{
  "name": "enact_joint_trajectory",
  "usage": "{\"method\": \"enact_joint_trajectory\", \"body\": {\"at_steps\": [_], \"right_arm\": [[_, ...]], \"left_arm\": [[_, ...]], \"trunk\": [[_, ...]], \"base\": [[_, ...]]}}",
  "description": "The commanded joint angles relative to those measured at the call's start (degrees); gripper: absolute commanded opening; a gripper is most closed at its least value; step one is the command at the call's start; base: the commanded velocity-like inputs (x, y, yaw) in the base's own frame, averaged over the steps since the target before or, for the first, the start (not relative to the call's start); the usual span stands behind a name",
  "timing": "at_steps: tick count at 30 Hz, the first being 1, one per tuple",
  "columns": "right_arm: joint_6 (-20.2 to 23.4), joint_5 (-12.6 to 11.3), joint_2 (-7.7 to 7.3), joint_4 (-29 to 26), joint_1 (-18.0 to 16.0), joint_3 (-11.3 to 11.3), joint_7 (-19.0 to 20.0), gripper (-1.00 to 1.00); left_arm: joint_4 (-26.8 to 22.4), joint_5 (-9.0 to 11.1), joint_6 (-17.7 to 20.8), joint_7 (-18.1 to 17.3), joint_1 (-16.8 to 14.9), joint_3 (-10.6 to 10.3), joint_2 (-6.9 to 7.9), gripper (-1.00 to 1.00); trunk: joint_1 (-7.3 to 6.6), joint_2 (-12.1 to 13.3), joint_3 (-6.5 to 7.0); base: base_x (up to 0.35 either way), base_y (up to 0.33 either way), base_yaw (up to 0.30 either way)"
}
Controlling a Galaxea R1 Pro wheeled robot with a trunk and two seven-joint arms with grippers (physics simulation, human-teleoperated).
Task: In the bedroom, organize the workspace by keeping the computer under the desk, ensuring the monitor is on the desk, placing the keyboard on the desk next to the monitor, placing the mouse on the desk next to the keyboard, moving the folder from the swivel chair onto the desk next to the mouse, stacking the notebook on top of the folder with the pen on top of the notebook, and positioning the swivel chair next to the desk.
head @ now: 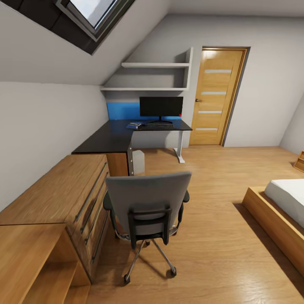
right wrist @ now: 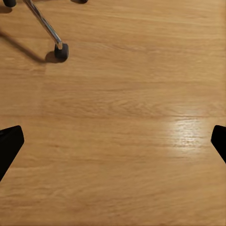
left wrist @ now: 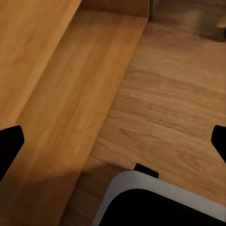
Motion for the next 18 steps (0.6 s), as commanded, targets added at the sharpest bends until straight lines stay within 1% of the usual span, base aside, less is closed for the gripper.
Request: {"method": "enact_joint_trajectory", "body": {"at_steps": [1, 12, 18], "right_arm": [[-0.19, -0.52, 0.01, 0.11, -0.04, 0.51, -0.02, 1.0], [-0.26, -0.52, 0.02, 0.13, -0.03, 0.48, -0.02, 1.0], [-0.33, -0.52, 0.03, 0.13, -0.03, 0.56, -0.02, 1.0]], "left_arm": [[-0.12, 0.04, -0.03, 0.55, 0.02, -0.49, 0.03, 1.0], [-0.15, 0.05, 0.09, 0.31, 0.02, -0.5, 0.05, 1.0], [-0.47, -0.06, 2.14, 0.05, 0.02, -0.5, 0.2, 1.0]], "trunk": [[0.23, -0.44, -0.23], [2.64, -4.85, -2.2], [3.96, -7.26, -3.28]], "base": [[0.0, 0.0, 0.0], [0.0, 0.0, 0.0], [0.0, 0.0, 0.0]]}}
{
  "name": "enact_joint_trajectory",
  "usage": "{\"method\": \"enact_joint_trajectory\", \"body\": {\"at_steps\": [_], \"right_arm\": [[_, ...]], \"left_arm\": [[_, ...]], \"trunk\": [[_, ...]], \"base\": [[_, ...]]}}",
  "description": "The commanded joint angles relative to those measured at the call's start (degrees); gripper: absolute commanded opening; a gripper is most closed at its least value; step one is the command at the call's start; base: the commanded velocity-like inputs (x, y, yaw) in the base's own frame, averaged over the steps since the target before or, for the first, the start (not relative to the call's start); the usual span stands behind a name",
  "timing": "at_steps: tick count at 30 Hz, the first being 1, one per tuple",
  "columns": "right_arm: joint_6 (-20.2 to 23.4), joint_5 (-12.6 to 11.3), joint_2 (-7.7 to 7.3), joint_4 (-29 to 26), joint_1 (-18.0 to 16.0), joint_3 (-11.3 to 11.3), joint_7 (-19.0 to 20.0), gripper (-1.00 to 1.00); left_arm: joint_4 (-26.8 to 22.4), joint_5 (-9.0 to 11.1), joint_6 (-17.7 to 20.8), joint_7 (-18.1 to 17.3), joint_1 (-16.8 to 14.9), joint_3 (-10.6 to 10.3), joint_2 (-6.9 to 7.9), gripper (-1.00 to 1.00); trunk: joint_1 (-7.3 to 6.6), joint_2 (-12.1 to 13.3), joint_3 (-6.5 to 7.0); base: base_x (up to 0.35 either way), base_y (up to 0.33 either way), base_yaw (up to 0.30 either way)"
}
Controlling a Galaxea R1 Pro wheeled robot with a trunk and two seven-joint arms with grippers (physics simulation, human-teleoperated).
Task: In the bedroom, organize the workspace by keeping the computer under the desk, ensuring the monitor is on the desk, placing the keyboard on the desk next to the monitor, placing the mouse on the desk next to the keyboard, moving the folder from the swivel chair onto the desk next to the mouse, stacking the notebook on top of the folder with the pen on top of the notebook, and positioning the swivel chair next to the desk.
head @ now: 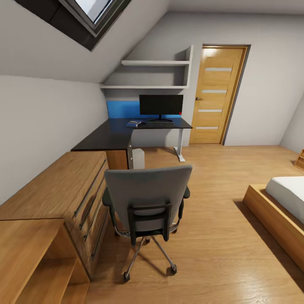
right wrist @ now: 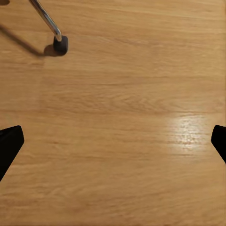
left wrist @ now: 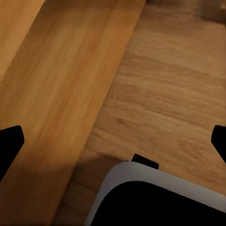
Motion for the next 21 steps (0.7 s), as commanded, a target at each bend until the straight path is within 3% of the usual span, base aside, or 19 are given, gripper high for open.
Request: {"method": "enact_joint_trajectory", "body": {"at_steps": [1, 5, 13, 21], "right_arm": [[-0.19, -0.53, 0.02, 0.1, -0.05, 0.49, -0.01, 1.0], [-0.12, -0.53, 0.04, -0.02, -0.05, 0.45, -0.01, 1.0], [0.33, -0.86, -0.18, -3.89, -0.12, 0.14, -0.25, 1.0], [6.44, -1.24, -0.19, -15.88, -0.69, -0.05, -1.33, 1.0]], "left_arm": [[-0.4, 0.05, 0.42, 0.54, 0.02, -0.48, 0.1, 1.0], [-2.74, 0.05, 2.76, 0.74, 0.07, -0.43, 0.69, 1.0], [-10.56, 0.16, 9.51, 1.66, -0.69, -0.33, 3.81, 1.0], [-16.24, 0.19, 23.58, 8.06, -10.07, -0.31, 5.14, 1.0]], "trunk": [[0.22, -0.44, -0.23], [1.1, -2.04, -0.94], [2.86, -5.25, -2.38], [4.62, -8.46, -3.82]], "base": [[0.0, 0.0, 0.0], [0.0, 0.0, 0.0], [0.0, 0.0, 0.0], [0.0, 0.0, 0.0]]}}
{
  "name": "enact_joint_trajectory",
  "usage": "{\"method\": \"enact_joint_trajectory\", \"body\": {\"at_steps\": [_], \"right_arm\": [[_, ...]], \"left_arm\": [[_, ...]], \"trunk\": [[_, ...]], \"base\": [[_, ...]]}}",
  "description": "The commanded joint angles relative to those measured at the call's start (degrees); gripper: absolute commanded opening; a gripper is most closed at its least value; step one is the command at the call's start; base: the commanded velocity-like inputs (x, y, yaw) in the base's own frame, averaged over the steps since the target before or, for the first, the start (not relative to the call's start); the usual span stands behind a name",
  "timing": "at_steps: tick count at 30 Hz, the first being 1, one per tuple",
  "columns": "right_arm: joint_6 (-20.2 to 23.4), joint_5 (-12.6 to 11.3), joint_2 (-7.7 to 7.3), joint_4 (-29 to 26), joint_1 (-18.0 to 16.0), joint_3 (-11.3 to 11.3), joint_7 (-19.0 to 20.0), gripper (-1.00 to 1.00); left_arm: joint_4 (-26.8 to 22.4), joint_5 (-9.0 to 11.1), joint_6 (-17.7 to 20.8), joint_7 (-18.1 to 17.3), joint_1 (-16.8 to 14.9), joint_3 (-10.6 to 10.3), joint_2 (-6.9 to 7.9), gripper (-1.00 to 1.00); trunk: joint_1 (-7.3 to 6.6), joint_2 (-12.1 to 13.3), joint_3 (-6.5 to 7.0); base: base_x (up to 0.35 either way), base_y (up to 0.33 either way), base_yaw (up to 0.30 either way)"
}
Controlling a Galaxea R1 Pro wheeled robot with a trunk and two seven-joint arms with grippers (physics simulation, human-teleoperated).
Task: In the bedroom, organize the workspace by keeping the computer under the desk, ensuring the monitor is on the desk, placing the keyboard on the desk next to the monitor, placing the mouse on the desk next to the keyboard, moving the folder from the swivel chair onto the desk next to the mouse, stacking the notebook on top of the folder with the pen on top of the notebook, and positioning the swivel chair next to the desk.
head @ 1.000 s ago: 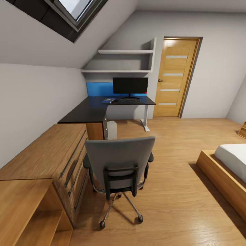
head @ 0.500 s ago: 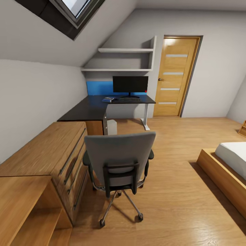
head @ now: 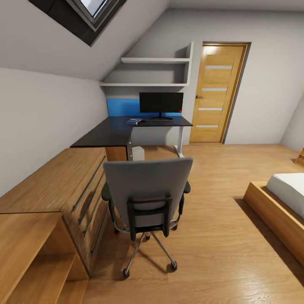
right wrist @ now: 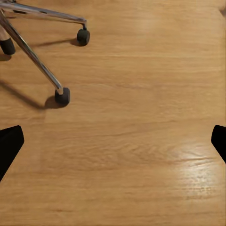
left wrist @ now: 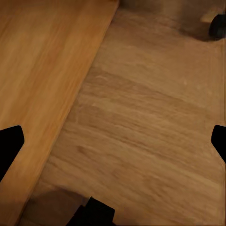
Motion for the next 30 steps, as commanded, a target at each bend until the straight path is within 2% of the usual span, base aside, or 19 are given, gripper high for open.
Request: {"method": "enact_joint_trajectory", "body": {"at_steps": [1, 6, 7, 11, 16, 17, 22, 28, 30], "right_arm": [[1.24, -0.63, -0.04, -1.18, -0.39, 0.45, -0.43, 1.0], [8.85, -0.7, -0.06, -4.97, -5.52, 0.39, -2.42, 1.0], [11.9, -0.79, -0.08, -5.31, -8.79, 0.36, -2.93, 1.0], [17.27, -1.78, -0.09, -3.88, -16.1, 0.16, -3.45, 1.0], [21.45, -5.2, -0.16, -0.05, -25.25, -0.07, -3.66, 1.0], [22.41, -6.96, -0.18, 1.54, -28.52, -0.11, -3.65, 1.0], [23.69, -10.11, -0.35, 3.83, -34.54, -0.15, -3.64, 1.0], [26.92, -11.5, -0.72, 4.63, -38.85, -0.17, -3.63, 1.0], [29.7, -11.62, -0.74, 4.74, -39.97, -0.17, -3.55, 1.0]], "left_arm": [[-0.34, 0.42, 1.34, 0.94, -1.4, -0.43, 0.08, 1.0], [-0.93, 0.43, 7.69, 2.32, -8.36, -0.43, 0.08, 1.0], [-1.02, 0.43, 10.17, 2.56, -11.14, -0.43, 0.05, 1.0], [-1.12, 0.43, 15.06, 2.81, -16.44, -0.39, -0.06, 1.0], [-1.21, 0.56, 18.7, 2.93, -22.47, -0.34, -0.33, 1.0], [-1.23, 0.62, 19.39, 2.95, -24.56, -0.28, -0.74, 1.0], [-1.17, 0.73, 20.27, 2.97, -28.8, -0.19, -1.61, 1.0], [-1.02, 0.8, 20.55, 2.95, -31.4, -0.1, -1.99, 1.0], [-0.83, 0.83, 20.55, 2.91, -31.87, -0.09, -2.13, 1.0]], "trunk": [[0.22, -0.44, -0.25], [1.32, -2.45, -1.15], [1.54, -2.85, -1.33], [2.42, -4.45, -2.05], [3.51, -6.46, -2.94], [3.73, -6.86, -3.12], [4.83, -8.86, -4.02], [6.15, -11.27, -5.1], [6.59, -12.07, -5.46]], "base": [[0.0, 0.0, 0.0], [0.0, 0.0, 0.0], [0.0, 0.0, 0.0], [0.0, 0.0, 0.0], [0.0, 0.0, 0.0], [0.0, 0.0, 0.0], [0.0, 0.0, 0.0], [0.0, 0.0, 0.0], [0.0, 0.0, 0.0]]}}
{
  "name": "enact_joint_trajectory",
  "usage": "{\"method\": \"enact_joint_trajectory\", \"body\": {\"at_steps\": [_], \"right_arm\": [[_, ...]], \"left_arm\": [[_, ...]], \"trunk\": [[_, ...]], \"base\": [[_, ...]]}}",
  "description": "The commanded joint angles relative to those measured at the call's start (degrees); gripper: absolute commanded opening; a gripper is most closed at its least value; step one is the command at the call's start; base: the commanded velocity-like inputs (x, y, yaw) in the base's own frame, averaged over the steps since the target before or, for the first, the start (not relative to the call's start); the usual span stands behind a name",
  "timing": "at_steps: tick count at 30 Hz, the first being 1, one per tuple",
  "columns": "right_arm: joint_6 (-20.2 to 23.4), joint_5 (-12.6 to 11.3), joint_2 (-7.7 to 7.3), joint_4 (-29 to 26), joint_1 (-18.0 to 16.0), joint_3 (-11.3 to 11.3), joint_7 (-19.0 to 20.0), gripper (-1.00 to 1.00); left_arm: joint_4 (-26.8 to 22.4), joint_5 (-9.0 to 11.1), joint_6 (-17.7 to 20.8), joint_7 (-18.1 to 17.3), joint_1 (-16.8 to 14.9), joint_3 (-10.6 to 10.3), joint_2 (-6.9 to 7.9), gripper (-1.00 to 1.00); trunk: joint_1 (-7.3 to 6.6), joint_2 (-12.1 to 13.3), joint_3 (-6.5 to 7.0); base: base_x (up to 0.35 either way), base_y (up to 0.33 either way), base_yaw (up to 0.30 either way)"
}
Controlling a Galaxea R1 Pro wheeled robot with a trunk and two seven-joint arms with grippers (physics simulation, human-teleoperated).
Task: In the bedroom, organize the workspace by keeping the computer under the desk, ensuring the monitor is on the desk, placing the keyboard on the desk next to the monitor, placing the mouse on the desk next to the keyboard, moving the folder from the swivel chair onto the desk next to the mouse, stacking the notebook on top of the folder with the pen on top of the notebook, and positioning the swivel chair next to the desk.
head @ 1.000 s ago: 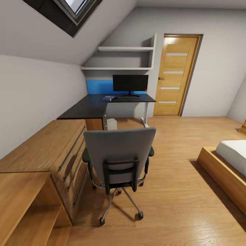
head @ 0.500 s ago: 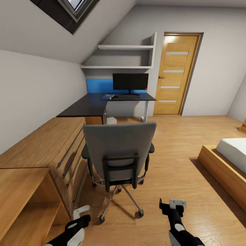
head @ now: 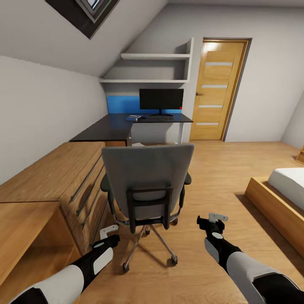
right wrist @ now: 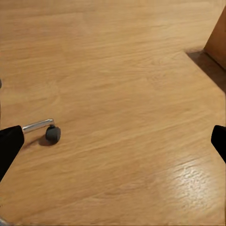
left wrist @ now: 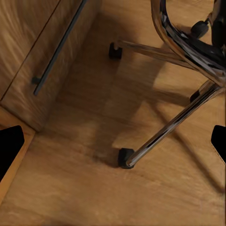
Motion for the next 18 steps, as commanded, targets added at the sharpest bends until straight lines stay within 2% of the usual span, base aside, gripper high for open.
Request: {"method": "enact_joint_trajectory", "body": {"at_steps": [1, 8, 9, 12, 15, 18], "right_arm": [[0.21, -0.54, -0.01, 0.03, -0.16, 0.49, -0.17, 1.0], [1.48, -0.62, -0.03, 0.22, -0.54, 0.54, 2.3, 1.0], [1.6, -0.7, -0.03, 0.35, -0.57, 0.54, 4.1, 1.0], [1.46, -0.82, 0.14, 0.47, -0.59, 0.63, 6.08, 1.0], [1.23, -0.89, 0.22, 0.49, -0.59, 0.65, 6.59, 1.0], [0.32, -0.93, 1.54, 0.5, -0.56, 0.61, 6.74, 1.0]], "left_arm": [[-0.03, 0.53, -0.21, 0.32, -0.1, -0.48, 0.03, 1.0], [-0.52, 0.43, 0.91, 0.31, -2.11, -0.48, -0.16, 1.0], [-0.5, 0.47, 2.25, 0.31, -3.29, -0.48, -0.15, 1.0], [0.21, 0.61, 3.39, 0.31, -4.25, -0.53, -0.34, 1.0], [0.65, 0.5, 2.52, 0.31, -4.45, -0.49, -0.66, 1.0], [1.21, 0.63, -0.01, 0.31, -4.55, -0.39, -0.79, 1.0]], "trunk": [[0.22, -0.44, -0.24], [1.75, -3.25, -1.5], [1.97, -3.65, -1.68], [2.63, -4.85, -2.21], [3.29, -6.06, -2.75], [3.95, -7.26, -3.29]], "base": [[0.0, 0.0, 0.0], [0.0, 0.0, 0.0], [0.0, 0.0, 0.0], [0.0, 0.0, 0.0], [0.0, 0.0, 0.0], [0.0, 0.0, 0.0]]}}
